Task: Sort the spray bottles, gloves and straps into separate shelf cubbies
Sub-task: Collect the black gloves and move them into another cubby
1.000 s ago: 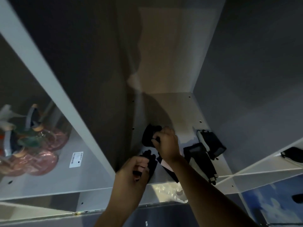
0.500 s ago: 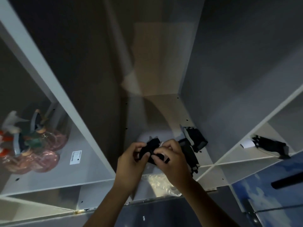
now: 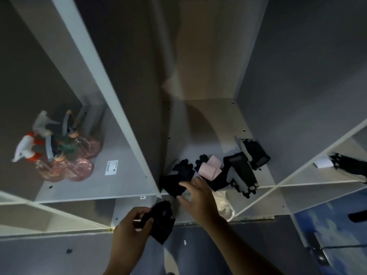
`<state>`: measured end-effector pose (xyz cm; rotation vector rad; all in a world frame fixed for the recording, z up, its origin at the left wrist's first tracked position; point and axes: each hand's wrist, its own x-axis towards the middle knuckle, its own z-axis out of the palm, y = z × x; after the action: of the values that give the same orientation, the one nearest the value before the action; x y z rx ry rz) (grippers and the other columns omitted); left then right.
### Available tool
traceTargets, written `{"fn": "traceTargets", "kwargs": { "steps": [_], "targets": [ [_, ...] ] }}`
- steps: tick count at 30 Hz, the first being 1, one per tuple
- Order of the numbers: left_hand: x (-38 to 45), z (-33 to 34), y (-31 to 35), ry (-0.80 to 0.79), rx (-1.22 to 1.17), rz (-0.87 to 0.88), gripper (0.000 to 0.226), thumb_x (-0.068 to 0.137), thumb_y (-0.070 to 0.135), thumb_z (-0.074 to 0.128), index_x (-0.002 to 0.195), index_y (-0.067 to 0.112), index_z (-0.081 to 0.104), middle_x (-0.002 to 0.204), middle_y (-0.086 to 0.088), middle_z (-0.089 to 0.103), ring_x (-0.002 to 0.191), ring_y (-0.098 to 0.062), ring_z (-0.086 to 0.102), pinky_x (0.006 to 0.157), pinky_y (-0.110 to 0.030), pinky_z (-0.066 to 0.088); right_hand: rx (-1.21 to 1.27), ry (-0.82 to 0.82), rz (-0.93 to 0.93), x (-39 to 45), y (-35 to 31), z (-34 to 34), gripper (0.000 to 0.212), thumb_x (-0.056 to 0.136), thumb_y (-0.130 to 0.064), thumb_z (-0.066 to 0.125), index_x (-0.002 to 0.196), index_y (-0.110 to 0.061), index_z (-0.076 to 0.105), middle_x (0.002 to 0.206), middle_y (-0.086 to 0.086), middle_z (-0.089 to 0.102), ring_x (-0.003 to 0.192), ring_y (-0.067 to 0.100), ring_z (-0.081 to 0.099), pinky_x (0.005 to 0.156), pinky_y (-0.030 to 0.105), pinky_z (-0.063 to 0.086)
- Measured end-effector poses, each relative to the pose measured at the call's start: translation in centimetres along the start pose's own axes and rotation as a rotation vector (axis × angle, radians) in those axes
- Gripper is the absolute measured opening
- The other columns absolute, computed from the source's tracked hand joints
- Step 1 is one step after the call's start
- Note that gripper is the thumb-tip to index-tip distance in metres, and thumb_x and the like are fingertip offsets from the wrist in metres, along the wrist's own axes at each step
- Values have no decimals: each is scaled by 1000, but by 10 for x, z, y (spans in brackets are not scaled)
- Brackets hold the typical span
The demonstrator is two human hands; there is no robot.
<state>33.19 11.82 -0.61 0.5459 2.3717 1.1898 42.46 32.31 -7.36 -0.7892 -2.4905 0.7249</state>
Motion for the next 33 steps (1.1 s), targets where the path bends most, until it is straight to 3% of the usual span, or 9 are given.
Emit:
{"fn": "traceTargets", "kwargs": {
  "steps": [6, 11, 15, 18, 19, 21, 26, 30, 33],
  "targets": [
    [3, -17, -7, 68, -29, 19, 33, 80, 1, 76, 87, 32, 69, 84, 20, 70, 67, -3, 70, 66, -23, 57, -131, -58, -15, 5, -2, 38, 40, 71, -35, 82, 108, -25, 70, 95, 2, 58, 89, 26, 58, 69, 37, 52],
    [12, -16, -6, 52, -84, 65, 34, 80, 0, 74, 90, 32, 68, 83, 18, 72, 73, -7, 69, 70, -35, 61, -103, 27, -14, 4, -8, 32, 21, 76, -24, 79, 96, -22, 71, 91, 1, 54, 86, 25, 54, 70, 38, 52],
    [9, -13, 5, -18, -210, 28, 37, 82, -4, 70, 90, 32, 67, 85, 6, 73, 80, -24, 70, 70, -49, 62, 29, 170, 25, -2, -25, -7, 17, 77, -16, 79, 93, -16, 73, 92, -2, 51, 88, 20, 53, 75, 32, 52],
    [1, -13, 33, -66, -289, -9, 35, 84, -4, 69, 88, 31, 67, 83, 0, 73, 82, -31, 71, 69, -53, 62, 135, 297, 48, -11, -51, -62, 13, 77, -8, 81, 85, -14, 72, 93, -3, 53, 84, 16, 54, 75, 9, 43],
    [-1, -12, 44, -80, -308, -9, 33, 84, -2, 70, 88, 31, 67, 82, 0, 73, 81, -30, 72, 69, -53, 62, 159, 328, 61, -17, -59, -82, 14, 77, -6, 81, 84, -14, 72, 92, -4, 54, 84, 14, 55, 75, 6, 41],
    [-8, -12, 72, -112, -326, 17, 26, 83, 6, 74, 91, 29, 65, 82, -3, 72, 81, -28, 72, 70, -55, 61, 172, 379, 76, -30, -71, -116, 17, 76, -4, 81, 82, -15, 70, 90, -7, 55, 80, 11, 57, 73, 9, 44],
    [-18, -7, 153, -119, -330, 110, 22, 81, 14, 78, 91, 24, 60, 75, -5, 70, 73, -22, 69, 77, -52, 59, 107, 517, 42, -55, -90, -180, 18, 75, -3, 82, 87, -11, 71, 86, -2, 60, 74, 17, 62, 63, 33, 55],
    [-30, 2, 217, -196, -448, 142, 19, 84, 11, 76, 94, 15, 61, 80, -8, 69, 82, -31, 71, 76, -60, 59, 313, 478, 119, -56, -110, -211, 21, 82, -18, 80, 101, -19, 72, 98, -6, 65, 86, 10, 64, 75, 26, 55],
    [-39, 7, 249, -242, -519, 172, 18, 88, 4, 71, 103, 3, 60, 88, -13, 69, 82, -28, 69, 74, -60, 60, 427, 432, 167, -53, -116, -231, 20, 85, -21, 77, 104, -21, 71, 103, -6, 66, 94, 5, 64, 78, 19, 53]
  ]
}}
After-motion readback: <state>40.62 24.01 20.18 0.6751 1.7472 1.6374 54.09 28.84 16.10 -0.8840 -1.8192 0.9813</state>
